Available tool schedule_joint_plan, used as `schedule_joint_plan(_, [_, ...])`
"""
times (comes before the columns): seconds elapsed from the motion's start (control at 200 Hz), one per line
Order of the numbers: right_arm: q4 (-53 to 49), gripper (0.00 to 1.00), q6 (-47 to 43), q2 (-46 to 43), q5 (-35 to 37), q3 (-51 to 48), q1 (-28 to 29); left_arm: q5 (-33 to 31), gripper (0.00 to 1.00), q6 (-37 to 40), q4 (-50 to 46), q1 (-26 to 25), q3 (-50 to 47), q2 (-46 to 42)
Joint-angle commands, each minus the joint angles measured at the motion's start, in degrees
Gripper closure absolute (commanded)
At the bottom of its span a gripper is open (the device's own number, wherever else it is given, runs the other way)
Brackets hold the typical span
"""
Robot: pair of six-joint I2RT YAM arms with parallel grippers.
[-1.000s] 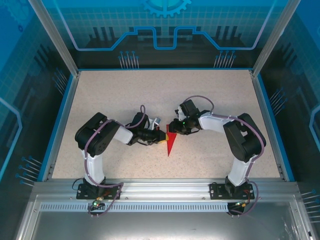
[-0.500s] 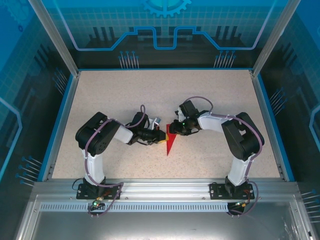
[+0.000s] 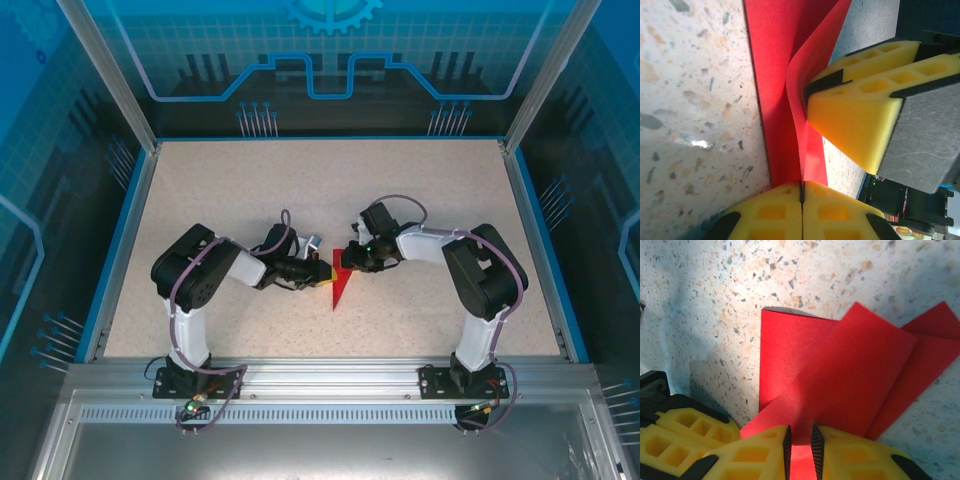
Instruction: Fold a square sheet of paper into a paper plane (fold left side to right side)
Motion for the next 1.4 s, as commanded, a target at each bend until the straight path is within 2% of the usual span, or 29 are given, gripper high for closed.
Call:
schedule_joint_plan(0.0, [-4.37,0.78,-0.31,2.85,1.75,-3.41,-0.47,-5.94,0.9,0.42,-1.88,-0.71,-1.42,-0.88])
schedule_joint_plan(0.2, [-3.47,0.81,-0.11,2.55,1.53,-4.67,-0.95,-7.52,0.79,1.72,-5.85,-0.7,-3.41,-7.7])
schedule_joint_plan(0.37, [-3.07,0.81,-0.04,2.4,1.12,-4.77,-0.96,-9.78,0.78,4.12,-12.87,-1.3,-4.39,-15.21])
schedule_joint_plan(0.585, [-2.4,0.81,0.14,2.38,0.72,-4.95,-0.95,-9.76,0.83,2.91,-16.51,-4.66,-4.47,-22.76])
schedule_joint_plan(0.855, [-2.22,0.81,0.23,2.56,0.35,-4.9,-0.95,-8.79,0.83,-0.9,-15.37,-9.67,-0.93,-16.7])
schedule_joint_plan(1.396, [-2.69,0.81,-0.2,2.02,0.38,-4.68,-0.87,-11.19,0.83,-1.14,-15.92,-10.5,-0.3,-9.28])
